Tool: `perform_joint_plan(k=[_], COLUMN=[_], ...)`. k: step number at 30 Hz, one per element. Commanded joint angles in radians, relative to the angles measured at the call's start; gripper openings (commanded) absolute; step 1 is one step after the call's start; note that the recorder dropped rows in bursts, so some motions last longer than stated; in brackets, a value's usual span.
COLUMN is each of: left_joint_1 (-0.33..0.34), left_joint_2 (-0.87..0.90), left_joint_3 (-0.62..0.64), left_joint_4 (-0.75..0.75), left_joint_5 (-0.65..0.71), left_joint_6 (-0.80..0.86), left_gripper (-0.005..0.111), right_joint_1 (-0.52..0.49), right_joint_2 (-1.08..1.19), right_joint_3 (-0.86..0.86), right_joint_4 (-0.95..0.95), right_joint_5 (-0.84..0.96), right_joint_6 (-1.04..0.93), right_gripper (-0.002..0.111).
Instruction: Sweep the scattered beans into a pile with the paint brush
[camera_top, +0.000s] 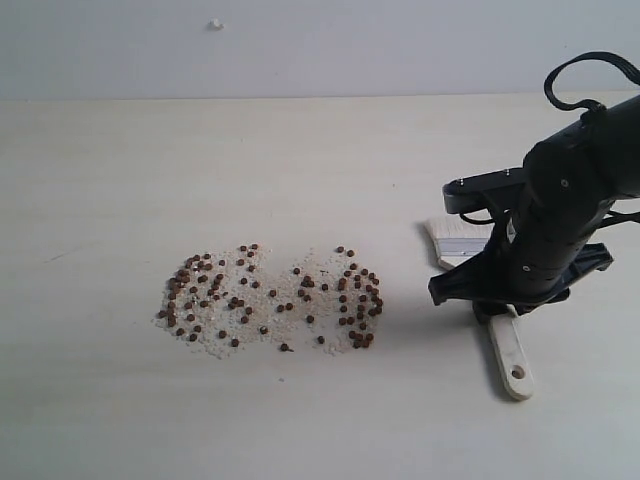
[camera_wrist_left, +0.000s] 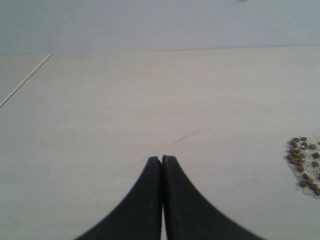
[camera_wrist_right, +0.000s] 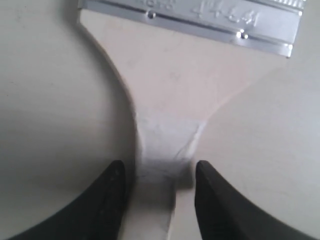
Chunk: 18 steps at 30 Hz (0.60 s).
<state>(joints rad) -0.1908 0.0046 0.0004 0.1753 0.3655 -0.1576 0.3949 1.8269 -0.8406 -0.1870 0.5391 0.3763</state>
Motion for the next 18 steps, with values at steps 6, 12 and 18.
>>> perform_joint_plan(k=[6, 12, 18], left_joint_1=[0.004, 0.004, 0.004], left_joint_2=[-0.005, -0.005, -0.005], left_joint_3=[0.0, 0.0, 0.0], left_joint_4=[0.001, 0.001, 0.001], left_joint_5=[-0.005, -0.005, -0.005], left_joint_6=[-0.008, -0.008, -0.008], left_gripper=[0.0, 0.0, 0.0], right_joint_1=[0.001, 0.001, 0.001], right_joint_2=[0.001, 0.001, 0.001], right_joint_3=[-0.005, -0.005, -0.005], right_joint_4=[-0.006, 0.013, 0.013], right_joint_5=[0.005, 0.01, 0.01], right_joint_6=[0.004, -0.008, -0.019], right_gripper=[0.026, 0.026, 0.026])
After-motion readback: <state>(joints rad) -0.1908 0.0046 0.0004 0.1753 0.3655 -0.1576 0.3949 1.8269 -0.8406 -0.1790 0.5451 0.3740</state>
